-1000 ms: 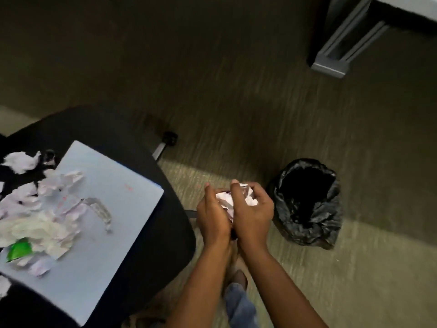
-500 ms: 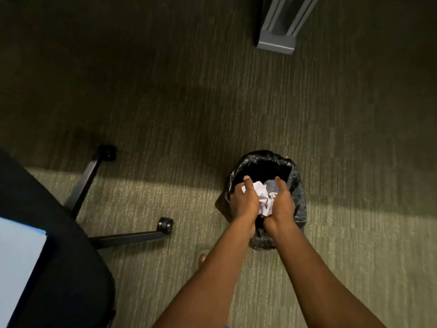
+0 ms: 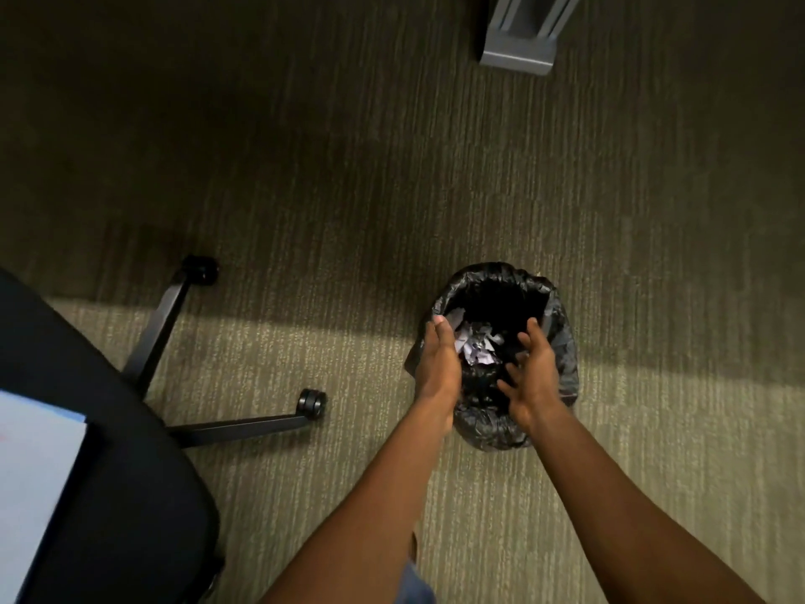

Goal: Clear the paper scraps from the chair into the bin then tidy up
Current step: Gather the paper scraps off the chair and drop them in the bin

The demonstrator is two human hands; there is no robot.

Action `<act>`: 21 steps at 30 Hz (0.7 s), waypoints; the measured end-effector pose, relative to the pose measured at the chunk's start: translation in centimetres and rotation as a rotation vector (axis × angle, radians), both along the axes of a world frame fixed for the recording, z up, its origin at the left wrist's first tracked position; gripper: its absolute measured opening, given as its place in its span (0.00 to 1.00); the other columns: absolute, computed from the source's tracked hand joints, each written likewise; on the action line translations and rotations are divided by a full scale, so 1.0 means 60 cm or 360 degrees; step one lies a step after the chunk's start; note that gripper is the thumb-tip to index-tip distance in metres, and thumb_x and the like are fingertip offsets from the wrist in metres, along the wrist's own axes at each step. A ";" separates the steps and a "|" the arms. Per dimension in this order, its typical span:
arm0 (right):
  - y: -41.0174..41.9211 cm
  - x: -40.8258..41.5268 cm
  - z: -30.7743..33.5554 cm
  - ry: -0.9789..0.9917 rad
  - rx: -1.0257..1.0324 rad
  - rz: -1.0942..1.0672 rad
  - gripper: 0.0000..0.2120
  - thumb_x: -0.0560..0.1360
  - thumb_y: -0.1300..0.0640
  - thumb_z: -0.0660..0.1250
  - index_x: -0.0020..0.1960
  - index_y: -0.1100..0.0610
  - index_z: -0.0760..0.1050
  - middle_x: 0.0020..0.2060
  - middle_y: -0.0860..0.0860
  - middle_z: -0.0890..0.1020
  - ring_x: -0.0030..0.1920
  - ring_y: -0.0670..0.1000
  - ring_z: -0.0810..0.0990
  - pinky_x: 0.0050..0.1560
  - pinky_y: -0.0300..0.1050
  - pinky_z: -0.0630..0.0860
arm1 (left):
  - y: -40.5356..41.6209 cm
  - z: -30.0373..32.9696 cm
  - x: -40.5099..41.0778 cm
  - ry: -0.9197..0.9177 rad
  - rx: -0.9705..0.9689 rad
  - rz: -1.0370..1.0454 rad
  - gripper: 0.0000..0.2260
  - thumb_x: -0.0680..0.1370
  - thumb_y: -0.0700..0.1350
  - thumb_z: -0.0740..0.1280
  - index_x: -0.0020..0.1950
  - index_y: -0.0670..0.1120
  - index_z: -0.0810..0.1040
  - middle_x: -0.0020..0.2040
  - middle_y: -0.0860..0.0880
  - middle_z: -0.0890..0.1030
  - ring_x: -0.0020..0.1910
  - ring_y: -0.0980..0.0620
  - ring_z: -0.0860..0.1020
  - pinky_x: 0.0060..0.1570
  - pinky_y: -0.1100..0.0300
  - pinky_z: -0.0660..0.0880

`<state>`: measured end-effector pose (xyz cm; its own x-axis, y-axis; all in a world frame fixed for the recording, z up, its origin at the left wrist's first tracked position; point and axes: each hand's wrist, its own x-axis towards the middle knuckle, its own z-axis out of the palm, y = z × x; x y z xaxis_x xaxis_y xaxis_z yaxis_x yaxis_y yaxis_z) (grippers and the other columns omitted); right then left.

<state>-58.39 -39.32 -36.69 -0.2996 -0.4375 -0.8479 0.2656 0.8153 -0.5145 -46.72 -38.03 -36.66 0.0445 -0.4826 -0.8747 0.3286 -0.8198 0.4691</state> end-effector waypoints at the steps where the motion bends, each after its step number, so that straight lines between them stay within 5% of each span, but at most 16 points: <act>1: 0.003 0.012 0.008 -0.0018 -0.0030 -0.0001 0.29 0.81 0.35 0.60 0.76 0.49 0.70 0.65 0.47 0.75 0.60 0.49 0.75 0.64 0.53 0.67 | 0.004 0.011 0.014 -0.0020 -0.0012 0.0006 0.32 0.80 0.71 0.48 0.82 0.59 0.59 0.80 0.48 0.66 0.77 0.43 0.67 0.76 0.39 0.66; 4: 0.009 0.055 0.034 -0.0026 -0.0122 0.0011 0.25 0.82 0.38 0.60 0.74 0.49 0.71 0.60 0.47 0.77 0.56 0.48 0.77 0.57 0.49 0.72 | 0.015 0.047 0.061 -0.0104 -0.0067 0.0030 0.31 0.82 0.69 0.48 0.81 0.57 0.61 0.80 0.49 0.67 0.77 0.45 0.68 0.77 0.43 0.64; 8: 0.013 0.110 0.069 0.0026 -0.0221 0.0026 0.27 0.82 0.39 0.62 0.75 0.53 0.71 0.67 0.52 0.75 0.67 0.52 0.74 0.68 0.53 0.72 | 0.033 0.096 0.118 -0.0190 -0.0134 0.0052 0.30 0.82 0.68 0.48 0.81 0.57 0.61 0.81 0.52 0.65 0.79 0.47 0.65 0.76 0.50 0.61; 11: 0.018 0.155 0.101 0.0115 -0.0322 0.0093 0.16 0.83 0.43 0.64 0.66 0.49 0.76 0.64 0.52 0.79 0.67 0.54 0.77 0.63 0.54 0.75 | 0.046 0.129 0.156 -0.0232 -0.0229 0.0090 0.28 0.84 0.65 0.51 0.80 0.55 0.64 0.79 0.51 0.69 0.77 0.49 0.69 0.73 0.54 0.65; 13: 0.027 0.187 0.119 0.0186 -0.0421 0.0185 0.09 0.82 0.46 0.67 0.60 0.47 0.79 0.58 0.50 0.82 0.66 0.56 0.79 0.61 0.54 0.77 | 0.058 0.152 0.183 -0.0346 -0.0311 0.0094 0.23 0.85 0.61 0.56 0.78 0.53 0.69 0.75 0.52 0.74 0.69 0.54 0.74 0.63 0.64 0.69; 16: 0.050 0.236 0.143 0.0269 -0.0572 0.0350 0.13 0.81 0.49 0.70 0.64 0.51 0.79 0.54 0.46 0.84 0.61 0.55 0.83 0.51 0.48 0.77 | 0.083 0.191 0.232 -0.0498 -0.0362 0.0095 0.19 0.83 0.56 0.65 0.73 0.53 0.73 0.64 0.54 0.80 0.58 0.61 0.79 0.46 0.76 0.69; 21: 0.099 0.338 0.182 0.0399 -0.0754 0.0722 0.16 0.79 0.50 0.73 0.66 0.51 0.79 0.51 0.46 0.84 0.47 0.39 0.82 0.53 0.42 0.78 | 0.146 0.249 0.337 -0.0732 -0.0434 0.0074 0.19 0.81 0.54 0.68 0.72 0.55 0.75 0.66 0.53 0.81 0.65 0.56 0.78 0.67 0.53 0.76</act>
<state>-38.08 -33.36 -25.79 -0.1618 -0.8707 -0.4644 -0.2210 0.4906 -0.8429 -26.50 -29.28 -21.73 0.4202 -0.6780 -0.6032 0.0720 -0.6377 0.7669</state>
